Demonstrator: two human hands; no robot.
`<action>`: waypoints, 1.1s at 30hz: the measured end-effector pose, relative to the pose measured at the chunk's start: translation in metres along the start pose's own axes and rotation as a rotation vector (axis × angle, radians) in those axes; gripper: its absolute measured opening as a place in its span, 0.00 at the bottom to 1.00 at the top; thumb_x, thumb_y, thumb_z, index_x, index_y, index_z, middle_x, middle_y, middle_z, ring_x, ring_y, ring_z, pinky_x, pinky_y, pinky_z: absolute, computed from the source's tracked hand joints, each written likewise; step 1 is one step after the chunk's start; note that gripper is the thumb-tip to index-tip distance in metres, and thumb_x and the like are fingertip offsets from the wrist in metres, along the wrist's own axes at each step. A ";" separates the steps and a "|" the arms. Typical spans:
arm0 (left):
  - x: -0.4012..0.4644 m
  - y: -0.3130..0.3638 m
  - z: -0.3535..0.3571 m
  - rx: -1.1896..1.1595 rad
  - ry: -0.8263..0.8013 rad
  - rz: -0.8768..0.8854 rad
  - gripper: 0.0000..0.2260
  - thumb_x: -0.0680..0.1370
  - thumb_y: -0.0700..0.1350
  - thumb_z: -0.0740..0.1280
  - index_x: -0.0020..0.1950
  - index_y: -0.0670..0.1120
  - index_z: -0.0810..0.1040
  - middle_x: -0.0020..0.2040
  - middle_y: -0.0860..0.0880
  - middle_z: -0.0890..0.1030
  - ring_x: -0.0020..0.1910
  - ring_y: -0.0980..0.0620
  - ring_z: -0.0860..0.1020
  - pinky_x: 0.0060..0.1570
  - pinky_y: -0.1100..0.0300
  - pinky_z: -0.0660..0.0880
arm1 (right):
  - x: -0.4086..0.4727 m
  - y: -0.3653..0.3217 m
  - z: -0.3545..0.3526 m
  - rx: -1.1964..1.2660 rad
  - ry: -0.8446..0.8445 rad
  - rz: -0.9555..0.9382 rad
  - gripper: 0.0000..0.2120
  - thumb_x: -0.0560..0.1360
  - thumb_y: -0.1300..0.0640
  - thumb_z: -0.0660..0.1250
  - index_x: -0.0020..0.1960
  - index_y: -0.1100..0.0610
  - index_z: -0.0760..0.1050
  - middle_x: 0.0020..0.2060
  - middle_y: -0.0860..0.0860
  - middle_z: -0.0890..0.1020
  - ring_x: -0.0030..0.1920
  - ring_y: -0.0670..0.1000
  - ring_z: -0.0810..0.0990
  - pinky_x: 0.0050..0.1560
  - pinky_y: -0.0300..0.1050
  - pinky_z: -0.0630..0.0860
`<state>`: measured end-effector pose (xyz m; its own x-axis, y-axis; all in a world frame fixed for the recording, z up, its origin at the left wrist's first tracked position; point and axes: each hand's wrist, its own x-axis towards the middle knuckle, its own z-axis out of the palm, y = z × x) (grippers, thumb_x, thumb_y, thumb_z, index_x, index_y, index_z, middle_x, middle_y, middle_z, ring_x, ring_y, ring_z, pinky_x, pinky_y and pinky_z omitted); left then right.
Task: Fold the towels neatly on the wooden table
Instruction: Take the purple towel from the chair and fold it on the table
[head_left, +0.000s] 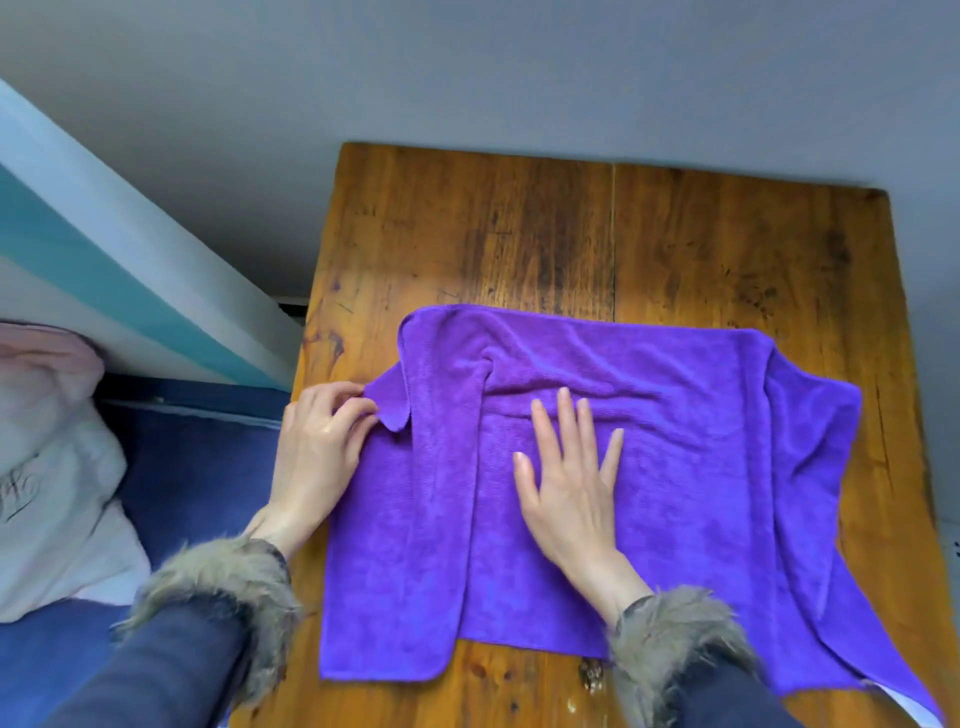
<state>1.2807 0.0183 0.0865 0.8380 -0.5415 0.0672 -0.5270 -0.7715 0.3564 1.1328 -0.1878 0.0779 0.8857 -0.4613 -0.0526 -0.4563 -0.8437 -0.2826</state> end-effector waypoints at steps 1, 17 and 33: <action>0.008 -0.003 -0.002 -0.030 0.027 -0.025 0.12 0.76 0.49 0.60 0.48 0.44 0.79 0.49 0.45 0.79 0.50 0.44 0.74 0.46 0.53 0.67 | -0.001 -0.011 0.006 -0.002 0.000 -0.028 0.27 0.74 0.46 0.54 0.71 0.52 0.62 0.73 0.54 0.63 0.73 0.54 0.55 0.69 0.65 0.49; -0.015 0.009 0.019 0.065 -0.095 -0.098 0.22 0.77 0.51 0.54 0.70 0.44 0.66 0.73 0.42 0.64 0.73 0.41 0.60 0.69 0.43 0.60 | -0.006 -0.019 0.021 -0.179 -0.061 -0.053 0.28 0.74 0.43 0.52 0.72 0.51 0.60 0.73 0.54 0.64 0.74 0.54 0.56 0.70 0.65 0.49; -0.068 0.013 0.017 0.131 -0.208 -0.130 0.25 0.78 0.55 0.50 0.75 0.52 0.57 0.77 0.45 0.54 0.76 0.44 0.48 0.71 0.39 0.45 | -0.025 -0.011 0.008 -0.123 -0.130 -0.148 0.27 0.76 0.44 0.53 0.73 0.51 0.59 0.74 0.53 0.60 0.74 0.53 0.53 0.70 0.63 0.48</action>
<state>1.2142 0.0393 0.0712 0.8600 -0.4814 -0.1691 -0.4419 -0.8684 0.2250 1.1159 -0.1650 0.0750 0.9436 -0.2980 -0.1446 -0.3210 -0.9302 -0.1781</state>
